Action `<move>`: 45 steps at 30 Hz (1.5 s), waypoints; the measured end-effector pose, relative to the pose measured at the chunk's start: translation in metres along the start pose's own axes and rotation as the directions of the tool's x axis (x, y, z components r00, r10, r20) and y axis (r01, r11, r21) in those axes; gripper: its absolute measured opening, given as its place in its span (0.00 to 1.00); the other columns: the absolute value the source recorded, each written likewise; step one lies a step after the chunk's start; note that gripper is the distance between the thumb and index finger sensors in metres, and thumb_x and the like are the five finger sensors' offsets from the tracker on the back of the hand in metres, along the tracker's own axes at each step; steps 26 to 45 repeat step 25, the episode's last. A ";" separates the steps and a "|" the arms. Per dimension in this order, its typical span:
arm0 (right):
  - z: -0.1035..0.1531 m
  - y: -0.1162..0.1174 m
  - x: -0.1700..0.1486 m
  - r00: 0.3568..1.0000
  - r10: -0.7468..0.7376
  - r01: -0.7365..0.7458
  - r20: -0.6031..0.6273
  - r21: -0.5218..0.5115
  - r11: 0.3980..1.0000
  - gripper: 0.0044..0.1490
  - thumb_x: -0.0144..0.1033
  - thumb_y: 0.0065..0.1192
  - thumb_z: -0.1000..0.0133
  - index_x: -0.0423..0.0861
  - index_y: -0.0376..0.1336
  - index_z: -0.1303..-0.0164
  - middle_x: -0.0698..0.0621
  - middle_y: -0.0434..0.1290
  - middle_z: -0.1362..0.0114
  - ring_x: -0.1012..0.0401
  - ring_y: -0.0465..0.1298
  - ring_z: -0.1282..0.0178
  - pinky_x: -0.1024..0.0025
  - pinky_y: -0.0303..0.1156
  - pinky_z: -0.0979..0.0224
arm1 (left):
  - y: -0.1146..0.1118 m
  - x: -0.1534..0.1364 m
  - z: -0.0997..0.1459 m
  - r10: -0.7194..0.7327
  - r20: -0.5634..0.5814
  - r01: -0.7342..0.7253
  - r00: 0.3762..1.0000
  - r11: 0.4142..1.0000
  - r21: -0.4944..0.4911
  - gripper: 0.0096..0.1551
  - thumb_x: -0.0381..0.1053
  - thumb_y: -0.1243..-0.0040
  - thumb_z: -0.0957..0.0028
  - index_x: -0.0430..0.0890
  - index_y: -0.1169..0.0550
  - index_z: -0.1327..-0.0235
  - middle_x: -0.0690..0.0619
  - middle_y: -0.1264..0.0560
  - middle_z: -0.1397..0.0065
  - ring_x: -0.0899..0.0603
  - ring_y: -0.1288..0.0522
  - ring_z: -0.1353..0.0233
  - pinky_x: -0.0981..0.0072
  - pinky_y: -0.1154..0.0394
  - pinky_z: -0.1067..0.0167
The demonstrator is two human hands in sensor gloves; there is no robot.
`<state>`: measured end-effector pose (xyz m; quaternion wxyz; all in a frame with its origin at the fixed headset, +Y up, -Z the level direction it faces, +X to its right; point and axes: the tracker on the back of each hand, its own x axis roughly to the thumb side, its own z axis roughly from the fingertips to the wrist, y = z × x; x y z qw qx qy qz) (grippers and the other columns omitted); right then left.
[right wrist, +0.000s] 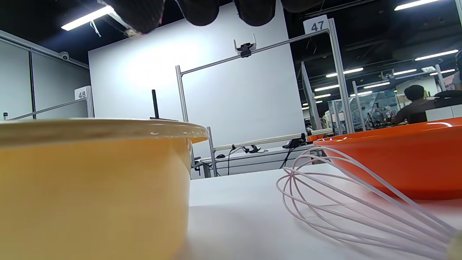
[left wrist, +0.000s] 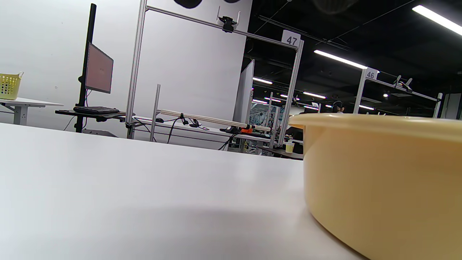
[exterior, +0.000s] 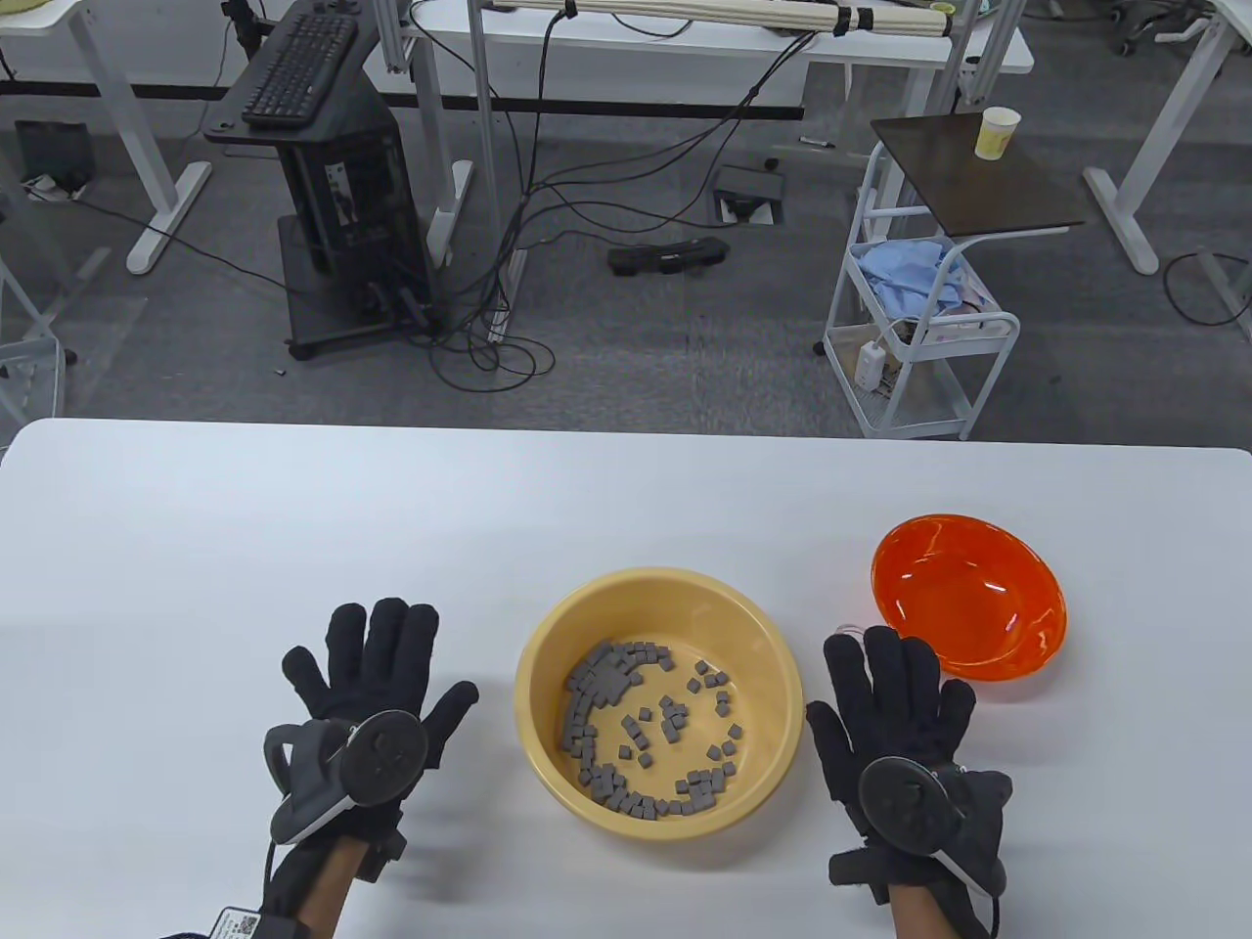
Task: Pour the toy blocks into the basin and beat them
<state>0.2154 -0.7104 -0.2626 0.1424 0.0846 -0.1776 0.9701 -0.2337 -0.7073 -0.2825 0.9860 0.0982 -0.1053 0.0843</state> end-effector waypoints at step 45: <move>0.002 -0.004 -0.005 0.999 -0.028 0.028 -0.029 -0.024 0.999 0.39 0.49 0.43 0.27 0.45 0.42 0.10 0.33 0.41 0.08 0.28 0.39 0.14 0.15 0.34 0.25 | 0.000 -0.001 0.001 -0.008 -0.002 0.008 1.000 1.000 -0.013 0.48 0.67 0.64 0.28 0.37 0.53 0.09 0.27 0.56 0.08 0.15 0.58 0.14 0.06 0.64 0.37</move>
